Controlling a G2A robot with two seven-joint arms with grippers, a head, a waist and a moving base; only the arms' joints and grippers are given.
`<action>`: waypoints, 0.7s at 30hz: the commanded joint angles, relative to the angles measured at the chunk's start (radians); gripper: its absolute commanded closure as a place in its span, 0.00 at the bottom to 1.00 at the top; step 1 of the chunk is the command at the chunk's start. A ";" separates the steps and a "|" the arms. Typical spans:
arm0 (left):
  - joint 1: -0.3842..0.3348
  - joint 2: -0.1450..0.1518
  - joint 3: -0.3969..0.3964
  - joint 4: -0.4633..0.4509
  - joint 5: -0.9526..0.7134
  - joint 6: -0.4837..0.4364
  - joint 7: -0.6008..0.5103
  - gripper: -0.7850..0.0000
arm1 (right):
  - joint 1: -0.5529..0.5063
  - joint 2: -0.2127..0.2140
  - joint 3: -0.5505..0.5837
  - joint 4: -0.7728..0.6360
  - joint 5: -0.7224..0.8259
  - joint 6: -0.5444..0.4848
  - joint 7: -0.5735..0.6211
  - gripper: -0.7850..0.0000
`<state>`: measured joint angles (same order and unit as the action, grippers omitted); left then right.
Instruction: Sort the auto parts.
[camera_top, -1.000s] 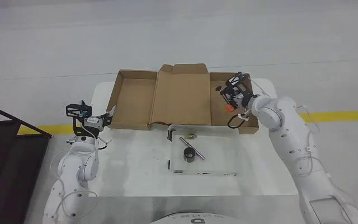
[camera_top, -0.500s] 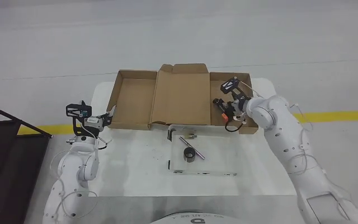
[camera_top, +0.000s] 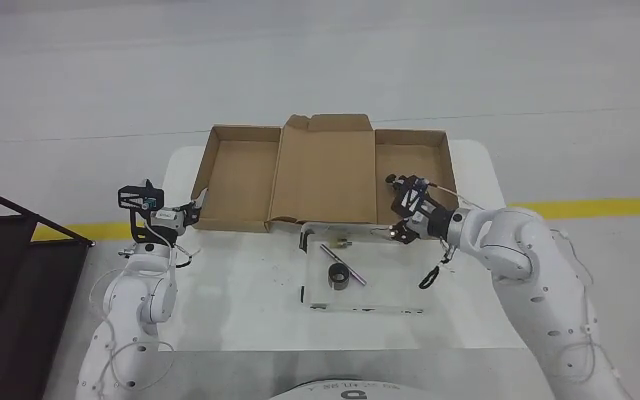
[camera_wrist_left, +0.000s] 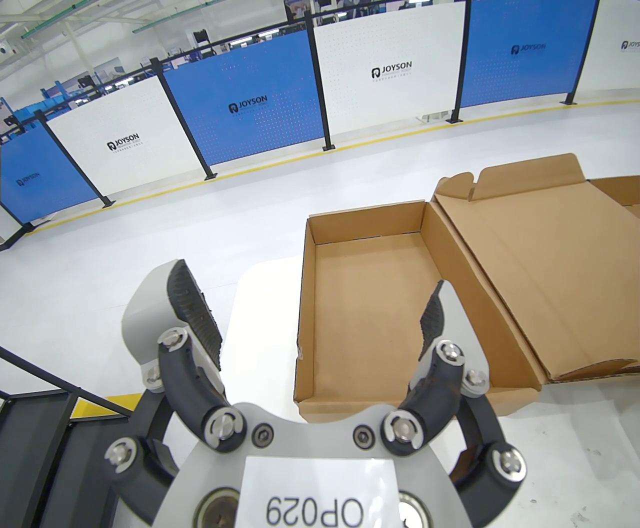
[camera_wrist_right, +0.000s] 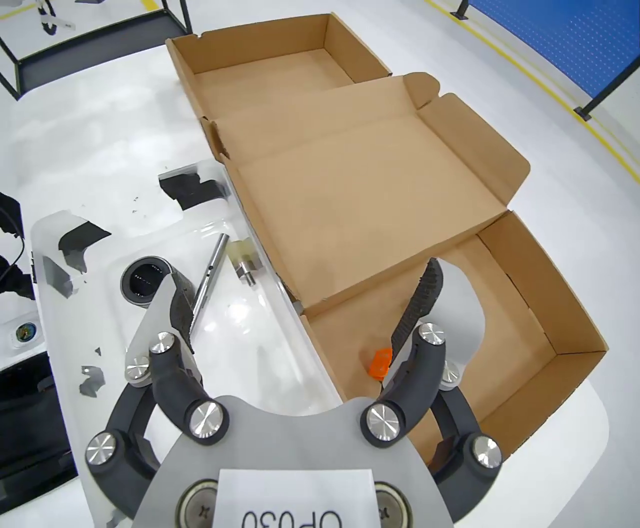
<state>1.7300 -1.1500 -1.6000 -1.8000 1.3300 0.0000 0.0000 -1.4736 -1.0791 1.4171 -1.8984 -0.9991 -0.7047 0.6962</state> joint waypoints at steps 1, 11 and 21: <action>0.000 0.000 0.000 0.000 0.000 0.000 0.000 0.00 | 0.000 0.000 0.000 0.000 0.000 0.003 0.000 0.00; 0.000 0.000 0.000 0.000 0.000 0.000 0.000 0.00 | -0.020 0.022 -0.096 0.015 0.248 -0.208 0.179 0.58; 0.000 0.000 0.000 0.000 0.000 0.000 0.000 0.00 | 0.064 0.017 -0.244 0.054 0.205 -0.052 0.263 0.56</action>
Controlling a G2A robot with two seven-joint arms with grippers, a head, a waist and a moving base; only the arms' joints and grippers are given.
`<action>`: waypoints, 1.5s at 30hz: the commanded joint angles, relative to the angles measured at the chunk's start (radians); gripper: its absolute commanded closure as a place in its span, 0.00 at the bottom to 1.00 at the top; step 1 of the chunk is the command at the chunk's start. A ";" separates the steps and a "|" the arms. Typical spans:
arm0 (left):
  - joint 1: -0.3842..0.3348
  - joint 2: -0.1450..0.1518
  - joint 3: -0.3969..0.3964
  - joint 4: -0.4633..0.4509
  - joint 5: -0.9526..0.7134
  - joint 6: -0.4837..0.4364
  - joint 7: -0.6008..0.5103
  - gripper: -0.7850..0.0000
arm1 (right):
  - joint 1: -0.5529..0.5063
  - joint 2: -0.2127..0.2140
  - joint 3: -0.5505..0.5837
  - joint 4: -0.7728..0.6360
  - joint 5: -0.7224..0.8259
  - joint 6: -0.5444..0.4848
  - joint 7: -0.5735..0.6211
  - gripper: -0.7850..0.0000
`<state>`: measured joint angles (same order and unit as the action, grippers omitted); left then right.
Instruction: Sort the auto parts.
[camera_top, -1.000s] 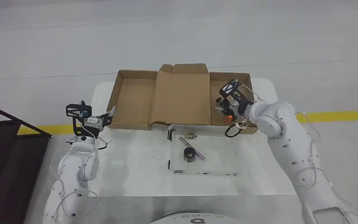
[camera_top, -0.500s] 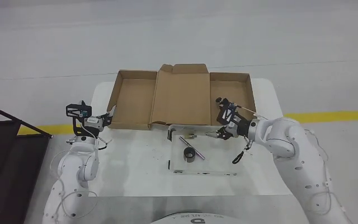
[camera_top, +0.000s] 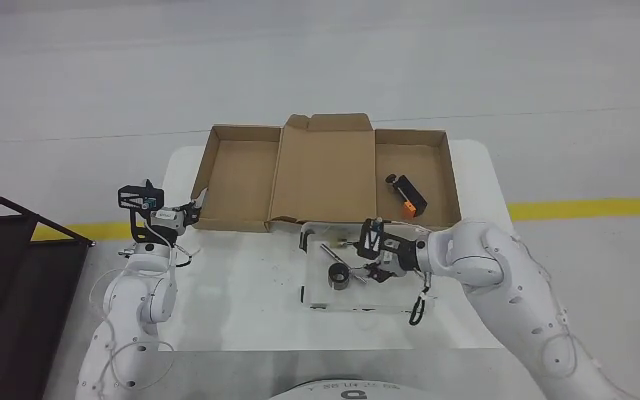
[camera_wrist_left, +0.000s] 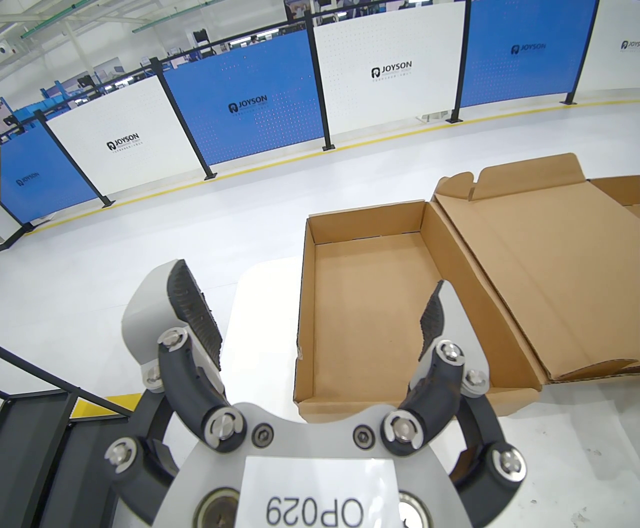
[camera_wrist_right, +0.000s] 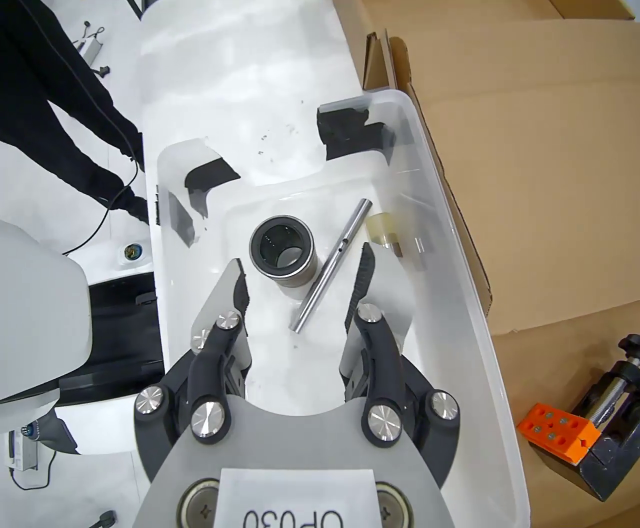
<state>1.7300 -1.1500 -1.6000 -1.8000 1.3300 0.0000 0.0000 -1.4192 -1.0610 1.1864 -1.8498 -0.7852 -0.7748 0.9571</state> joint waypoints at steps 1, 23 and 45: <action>0.000 0.000 0.000 0.000 0.000 0.000 0.000 0.00 | 0.018 -0.003 -0.029 0.011 -0.019 0.034 0.004 0.56; 0.000 0.000 0.000 0.000 0.000 0.000 0.000 0.00 | 0.179 -0.030 -0.263 0.127 -0.040 0.188 0.077 0.58; 0.000 0.000 0.000 0.000 0.000 0.000 0.000 0.00 | 0.153 0.001 -0.227 0.072 0.028 0.116 0.050 1.00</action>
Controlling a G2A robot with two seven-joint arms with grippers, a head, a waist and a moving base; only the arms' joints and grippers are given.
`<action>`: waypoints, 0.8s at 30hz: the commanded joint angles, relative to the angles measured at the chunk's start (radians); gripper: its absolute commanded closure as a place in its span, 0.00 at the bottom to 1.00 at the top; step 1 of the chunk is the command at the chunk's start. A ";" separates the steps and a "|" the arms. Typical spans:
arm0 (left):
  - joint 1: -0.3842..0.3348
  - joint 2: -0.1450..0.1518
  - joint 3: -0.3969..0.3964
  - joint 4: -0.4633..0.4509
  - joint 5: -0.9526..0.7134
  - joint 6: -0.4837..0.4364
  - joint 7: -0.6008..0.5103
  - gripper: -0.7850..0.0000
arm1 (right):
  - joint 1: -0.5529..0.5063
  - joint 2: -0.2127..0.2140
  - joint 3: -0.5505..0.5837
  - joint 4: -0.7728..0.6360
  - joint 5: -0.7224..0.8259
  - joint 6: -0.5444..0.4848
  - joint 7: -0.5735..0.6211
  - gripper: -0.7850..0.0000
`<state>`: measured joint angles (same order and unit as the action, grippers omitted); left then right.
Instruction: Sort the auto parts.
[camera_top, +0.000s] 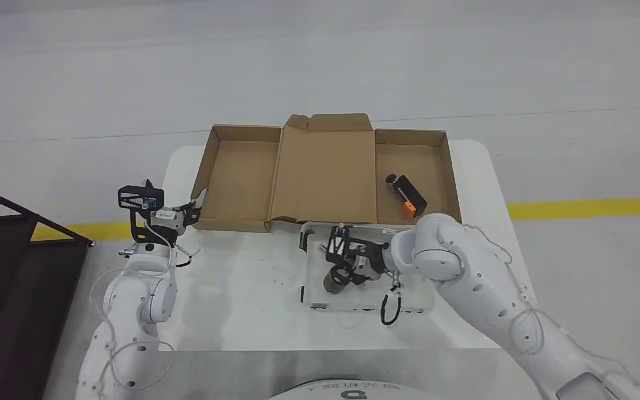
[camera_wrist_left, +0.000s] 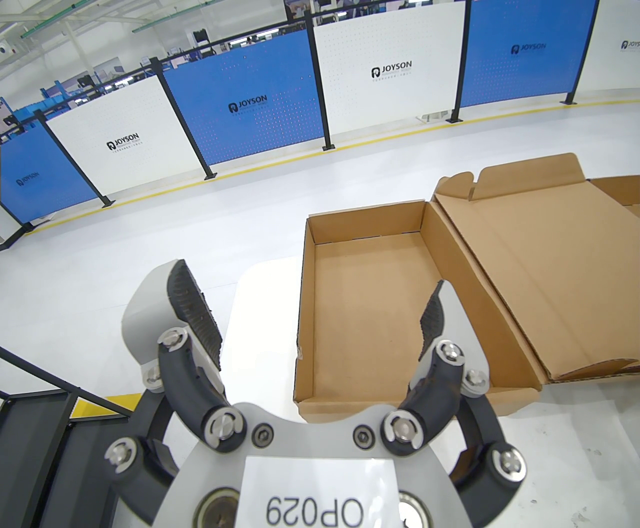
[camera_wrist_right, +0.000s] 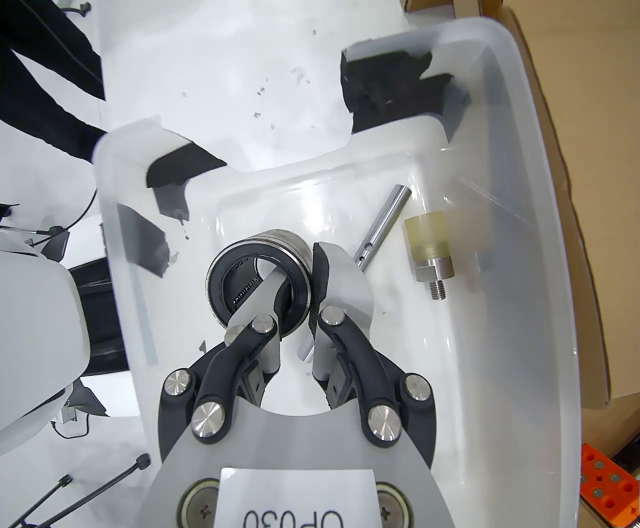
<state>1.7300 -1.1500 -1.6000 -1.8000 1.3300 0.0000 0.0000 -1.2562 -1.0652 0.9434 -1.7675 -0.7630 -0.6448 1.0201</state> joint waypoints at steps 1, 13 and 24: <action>0.000 0.000 0.000 0.000 0.000 0.000 0.000 0.00 | -0.020 0.010 0.034 -0.020 0.008 -0.025 -0.029 1.00; 0.000 0.000 0.000 0.000 0.000 0.000 0.000 0.00 | -0.017 0.032 0.124 0.058 0.038 -0.216 -0.184 1.00; 0.000 0.000 0.000 0.000 0.000 0.000 0.000 0.00 | -0.023 0.036 0.148 0.034 0.059 -0.240 -0.328 1.00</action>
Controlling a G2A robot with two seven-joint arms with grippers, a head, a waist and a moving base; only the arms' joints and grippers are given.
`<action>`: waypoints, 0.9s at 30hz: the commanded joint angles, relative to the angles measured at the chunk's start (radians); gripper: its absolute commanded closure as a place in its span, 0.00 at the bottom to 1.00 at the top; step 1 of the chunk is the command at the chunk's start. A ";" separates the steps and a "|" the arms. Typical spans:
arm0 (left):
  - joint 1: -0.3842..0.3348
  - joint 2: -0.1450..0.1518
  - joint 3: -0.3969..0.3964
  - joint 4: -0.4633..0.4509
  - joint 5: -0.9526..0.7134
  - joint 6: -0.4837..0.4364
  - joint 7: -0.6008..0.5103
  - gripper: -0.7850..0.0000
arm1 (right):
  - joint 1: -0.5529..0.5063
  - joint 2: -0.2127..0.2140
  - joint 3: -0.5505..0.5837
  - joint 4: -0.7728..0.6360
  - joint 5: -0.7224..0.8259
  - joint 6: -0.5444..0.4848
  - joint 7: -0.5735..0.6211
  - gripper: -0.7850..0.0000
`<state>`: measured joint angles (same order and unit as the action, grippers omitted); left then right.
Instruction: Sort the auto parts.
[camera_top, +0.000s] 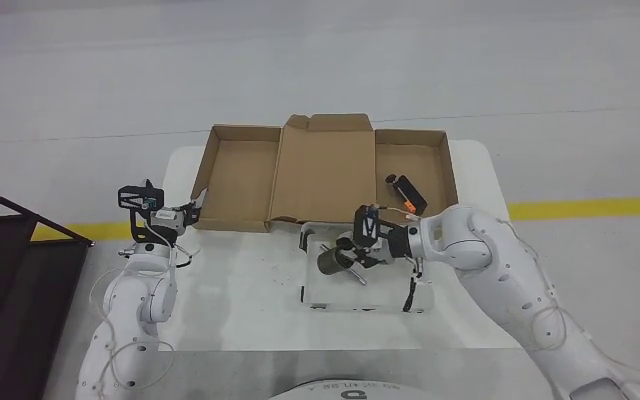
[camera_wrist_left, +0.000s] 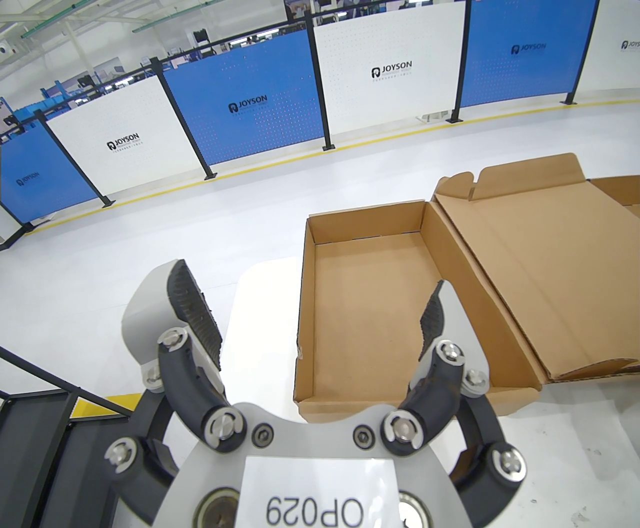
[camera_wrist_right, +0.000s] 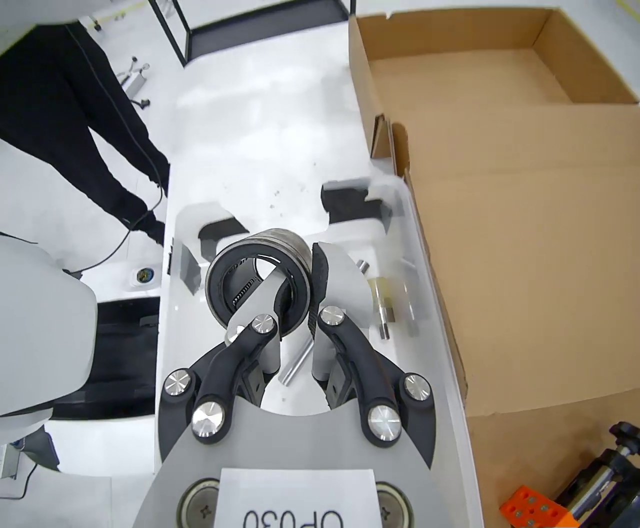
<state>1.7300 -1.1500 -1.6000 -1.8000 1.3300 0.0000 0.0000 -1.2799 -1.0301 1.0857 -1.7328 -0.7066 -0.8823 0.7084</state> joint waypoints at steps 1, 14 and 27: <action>0.000 0.000 0.000 0.000 0.000 0.000 0.000 0.00 | 0.004 0.001 0.016 -0.001 0.015 -0.005 -0.043 1.00; 0.000 0.000 0.000 0.000 0.000 0.000 0.000 0.00 | 0.044 -0.004 0.016 0.064 0.123 -0.092 -0.197 1.00; 0.000 0.002 -0.059 -0.016 -0.183 -0.137 -0.054 0.00 | 0.204 -0.067 -0.142 0.104 0.077 0.186 -0.327 1.00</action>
<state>1.7258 -1.1492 -1.6392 -1.8129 1.1956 -0.1120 -0.0443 -1.1169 -1.0843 0.9848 -1.6512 -0.6281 -0.7237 0.3949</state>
